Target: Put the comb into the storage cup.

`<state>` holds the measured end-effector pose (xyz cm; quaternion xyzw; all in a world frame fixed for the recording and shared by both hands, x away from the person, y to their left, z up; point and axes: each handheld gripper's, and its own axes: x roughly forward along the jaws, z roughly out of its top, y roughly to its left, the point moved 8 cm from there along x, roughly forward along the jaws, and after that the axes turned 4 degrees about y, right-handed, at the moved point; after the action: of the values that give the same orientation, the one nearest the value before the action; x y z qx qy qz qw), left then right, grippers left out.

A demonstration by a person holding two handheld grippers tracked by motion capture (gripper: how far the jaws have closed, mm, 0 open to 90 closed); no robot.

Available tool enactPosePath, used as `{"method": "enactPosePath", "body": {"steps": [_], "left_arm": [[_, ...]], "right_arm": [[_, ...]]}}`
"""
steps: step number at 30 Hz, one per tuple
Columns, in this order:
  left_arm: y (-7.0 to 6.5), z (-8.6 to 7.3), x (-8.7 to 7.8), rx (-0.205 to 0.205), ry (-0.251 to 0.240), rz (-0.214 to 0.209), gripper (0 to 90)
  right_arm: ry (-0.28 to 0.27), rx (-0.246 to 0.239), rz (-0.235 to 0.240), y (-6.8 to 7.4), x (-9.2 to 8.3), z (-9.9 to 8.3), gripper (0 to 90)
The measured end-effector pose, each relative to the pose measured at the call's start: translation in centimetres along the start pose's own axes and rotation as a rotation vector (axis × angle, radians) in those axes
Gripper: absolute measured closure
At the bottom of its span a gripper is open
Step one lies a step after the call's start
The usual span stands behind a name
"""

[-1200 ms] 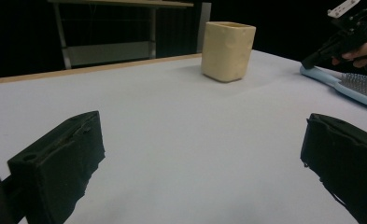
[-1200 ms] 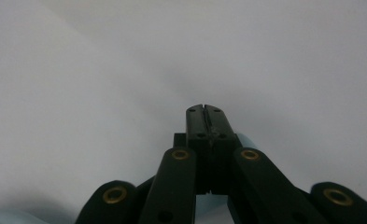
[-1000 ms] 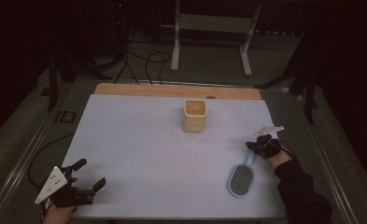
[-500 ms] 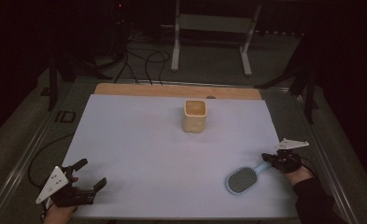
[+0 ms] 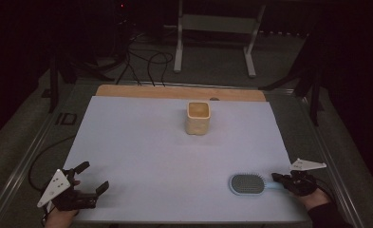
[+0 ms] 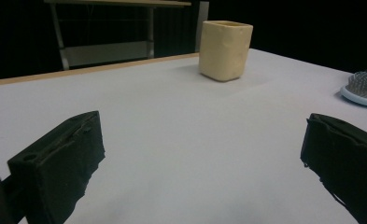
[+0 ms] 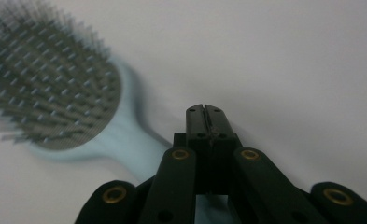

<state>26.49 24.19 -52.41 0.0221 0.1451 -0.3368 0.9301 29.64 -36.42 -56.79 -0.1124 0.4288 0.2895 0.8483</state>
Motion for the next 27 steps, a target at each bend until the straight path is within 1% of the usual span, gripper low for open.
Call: {"method": "enactPosePath", "body": {"steps": [1,5,7,8,10,12,15,16,18,19,20,22,24,25,27], "left_arm": [[0.0,0.0,0.0,0.0,0.0,0.0,0.0],[0.0,0.0,0.0,0.002,-0.001,-0.001,0.0],[0.0,0.0,0.0,0.002,0.0,-0.001,0.0],[0.0,0.0,0.0,0.001,0.0,0.0,0.0],[0.0,0.0,0.0,0.002,0.001,0.0,0.0],[-0.1,0.0,0.0,0.006,0.003,-0.001,0.0],[0.0,0.0,0.0,0.005,0.001,0.0,0.0],[0.0,0.0,0.0,0.004,0.0,0.001,0.0],[0.0,0.0,0.0,0.003,0.0,0.001,0.0],[0.0,0.0,0.0,0.003,0.0,0.001,0.0],[0.0,0.0,0.0,0.003,0.0,0.0,0.0],[0.0,0.0,0.0,0.004,0.0,0.0,0.0],[0.0,0.0,0.0,0.003,0.0,0.0,0.0],[0.0,0.0,0.0,0.004,0.0,0.0,0.0],[0.0,0.0,0.0,0.004,0.0,0.0,0.0]], "right_arm": [[0.007,-0.004,0.006,0.3,0.0,-0.2,90.0],[0.001,0.016,0.031,1.2,-0.6,-0.6,90.0],[0.013,0.019,0.039,1.5,-0.8,-0.8,90.0],[0.023,0.031,0.044,1.7,-0.9,-0.9,90.0],[0.043,0.023,0.05,1.9,-1.0,-1.0,90.0],[0.068,0.019,0.069,2.1,-1.1,-1.1,90.0],[0.111,-0.01,0.107,2.9,-1.0,-1.4,90.0],[0.121,-0.026,0.119,3.2,-0.9,-1.5,90.0],[0.128,-0.042,0.148,3.8,-0.8,-1.6,90.0],[0.134,-0.05,0.153,4.1,-0.7,-1.6,90.0],[0.14,-0.051,0.15,4.2,-0.6,-1.7,90.0],[0.129,-0.04,0.159,4.2,-0.6,-1.7,90.0],[0.122,-0.038,0.154,4.1,-0.6,-1.8,89.4],[0.117,-0.03,0.145,4.0,-0.7,-1.7,88.3],[0.11,-0.035,0.127,3.8,-0.9,-1.6,87.1]]}}
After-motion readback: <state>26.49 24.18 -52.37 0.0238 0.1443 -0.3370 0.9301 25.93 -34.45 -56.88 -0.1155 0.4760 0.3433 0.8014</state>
